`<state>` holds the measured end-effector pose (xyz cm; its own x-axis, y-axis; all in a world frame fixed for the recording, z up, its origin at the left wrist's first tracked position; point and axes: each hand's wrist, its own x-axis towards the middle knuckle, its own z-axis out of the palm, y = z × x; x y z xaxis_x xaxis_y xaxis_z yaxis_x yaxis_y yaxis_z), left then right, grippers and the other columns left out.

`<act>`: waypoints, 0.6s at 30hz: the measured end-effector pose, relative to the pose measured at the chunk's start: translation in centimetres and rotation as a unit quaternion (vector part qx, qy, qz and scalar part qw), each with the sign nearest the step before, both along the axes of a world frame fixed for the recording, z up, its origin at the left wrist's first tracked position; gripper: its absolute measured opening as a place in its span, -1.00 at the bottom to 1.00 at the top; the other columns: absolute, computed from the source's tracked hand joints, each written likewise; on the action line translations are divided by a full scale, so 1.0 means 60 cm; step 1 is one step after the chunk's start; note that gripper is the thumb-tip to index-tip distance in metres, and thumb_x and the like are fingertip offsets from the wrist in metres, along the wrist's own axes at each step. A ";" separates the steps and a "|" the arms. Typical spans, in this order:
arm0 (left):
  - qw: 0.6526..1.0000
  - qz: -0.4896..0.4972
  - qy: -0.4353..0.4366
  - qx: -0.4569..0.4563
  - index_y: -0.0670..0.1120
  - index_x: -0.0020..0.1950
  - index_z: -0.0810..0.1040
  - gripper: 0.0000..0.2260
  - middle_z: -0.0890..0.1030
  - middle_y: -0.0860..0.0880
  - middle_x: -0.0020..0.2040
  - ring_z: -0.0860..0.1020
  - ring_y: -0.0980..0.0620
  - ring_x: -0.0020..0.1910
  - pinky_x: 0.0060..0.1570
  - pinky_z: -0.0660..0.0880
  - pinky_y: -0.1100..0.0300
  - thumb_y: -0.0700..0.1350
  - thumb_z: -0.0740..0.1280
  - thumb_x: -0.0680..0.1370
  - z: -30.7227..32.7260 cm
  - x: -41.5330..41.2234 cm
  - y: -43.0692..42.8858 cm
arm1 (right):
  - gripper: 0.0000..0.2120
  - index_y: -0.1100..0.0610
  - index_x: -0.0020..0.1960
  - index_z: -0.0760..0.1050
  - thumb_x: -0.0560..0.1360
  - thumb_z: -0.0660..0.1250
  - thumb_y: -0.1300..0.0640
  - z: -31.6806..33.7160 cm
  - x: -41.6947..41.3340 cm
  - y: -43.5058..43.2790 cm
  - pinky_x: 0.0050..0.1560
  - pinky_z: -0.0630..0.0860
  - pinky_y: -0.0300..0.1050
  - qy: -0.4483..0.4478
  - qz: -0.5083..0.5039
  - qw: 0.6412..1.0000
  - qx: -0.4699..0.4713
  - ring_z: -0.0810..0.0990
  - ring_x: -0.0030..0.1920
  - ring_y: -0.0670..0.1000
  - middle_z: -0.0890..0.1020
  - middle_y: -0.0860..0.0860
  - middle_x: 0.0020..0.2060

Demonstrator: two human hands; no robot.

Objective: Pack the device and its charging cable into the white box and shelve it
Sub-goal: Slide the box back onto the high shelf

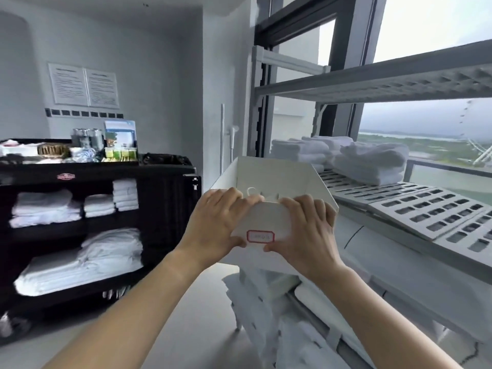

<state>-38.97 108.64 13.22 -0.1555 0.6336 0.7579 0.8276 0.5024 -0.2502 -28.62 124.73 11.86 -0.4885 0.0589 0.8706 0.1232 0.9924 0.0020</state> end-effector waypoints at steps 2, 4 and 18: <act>1.000 0.012 0.007 0.006 0.04 0.29 0.33 -0.15 0.49 -0.01 -0.07 0.49 -0.03 -0.09 0.10 0.43 0.03 0.15 0.59 0.09 0.001 -0.042 0.003 | -0.09 0.12 0.11 0.41 -0.14 0.61 -0.18 0.003 -0.048 0.007 0.07 0.15 -0.09 -0.001 0.006 1.000 0.004 0.30 -0.06 0.02 0.51 0.08 -0.10; 1.000 0.019 0.016 0.013 0.03 0.30 0.34 -0.15 0.49 -0.01 -0.07 0.49 -0.03 -0.08 0.11 0.42 0.02 0.14 0.59 0.08 0.006 -0.092 0.011 | -0.09 0.11 0.11 0.41 -0.14 0.60 -0.20 0.008 -0.102 0.020 0.09 0.14 -0.10 0.004 0.009 1.000 0.011 0.30 -0.06 0.01 0.50 0.07 -0.10; 1.000 0.011 -0.016 -0.002 0.01 0.27 0.23 -0.15 0.42 -0.03 0.07 0.36 -0.04 0.08 0.18 0.27 0.10 0.05 0.60 0.11 0.080 -0.450 0.124 | -0.11 0.11 0.10 0.40 -0.12 0.56 -0.26 0.086 -0.464 0.131 0.03 0.13 -0.10 0.001 0.028 0.999 0.030 0.29 -0.07 0.02 0.48 0.05 -0.11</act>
<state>-65.99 116.08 18.00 -0.1929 0.6333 0.7495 0.8243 0.5189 -0.2263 -56.48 132.59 16.99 -0.4873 -0.0212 0.8730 0.0676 0.9958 0.0619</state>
